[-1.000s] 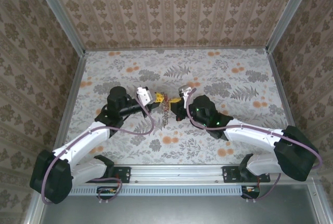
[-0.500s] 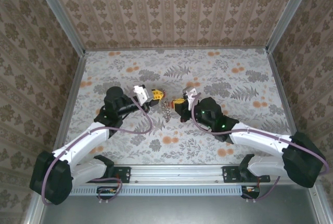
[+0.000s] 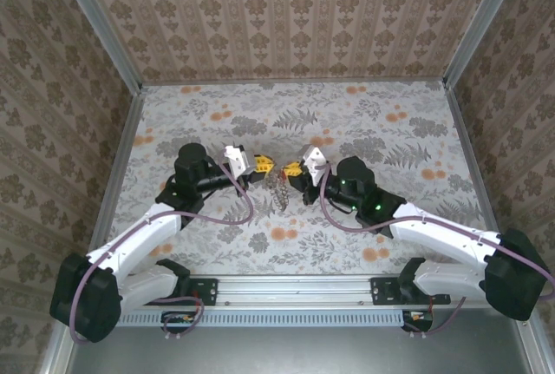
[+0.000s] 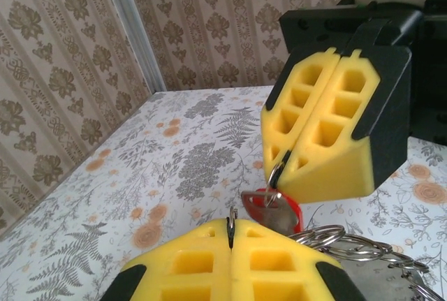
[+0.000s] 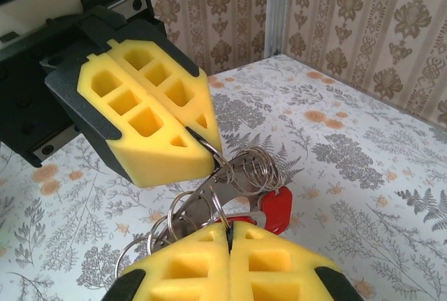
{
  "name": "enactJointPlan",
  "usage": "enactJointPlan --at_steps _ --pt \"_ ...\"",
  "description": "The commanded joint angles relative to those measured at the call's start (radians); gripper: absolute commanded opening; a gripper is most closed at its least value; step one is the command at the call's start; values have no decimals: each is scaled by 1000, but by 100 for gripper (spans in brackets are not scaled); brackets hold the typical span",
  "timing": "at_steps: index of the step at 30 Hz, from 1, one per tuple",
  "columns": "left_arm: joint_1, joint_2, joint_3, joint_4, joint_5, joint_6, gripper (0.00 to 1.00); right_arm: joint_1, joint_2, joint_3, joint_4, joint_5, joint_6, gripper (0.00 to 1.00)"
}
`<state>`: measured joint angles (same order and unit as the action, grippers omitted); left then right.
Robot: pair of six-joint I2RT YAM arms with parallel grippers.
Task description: Put the keys on the keyring
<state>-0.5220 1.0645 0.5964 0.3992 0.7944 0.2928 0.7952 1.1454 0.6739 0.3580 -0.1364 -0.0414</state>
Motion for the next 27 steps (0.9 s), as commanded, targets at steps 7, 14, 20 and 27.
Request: enactJointPlan --at_steps 7,14,20,27 --pt "-10 -46 113 -193 145 186 0 -5 -40 80 -243 -10 -276 0" --pt "-19 -51 145 -273 191 272 0 -10 -65 78 -230 -27 -272 0" --pt "-24 -50 211 -447 259 420 0 -9 -102 79 -262 -65 -368 0" --pt "-30 -41 244 -529 289 510 0 -4 -142 106 -328 -106 -475 0"
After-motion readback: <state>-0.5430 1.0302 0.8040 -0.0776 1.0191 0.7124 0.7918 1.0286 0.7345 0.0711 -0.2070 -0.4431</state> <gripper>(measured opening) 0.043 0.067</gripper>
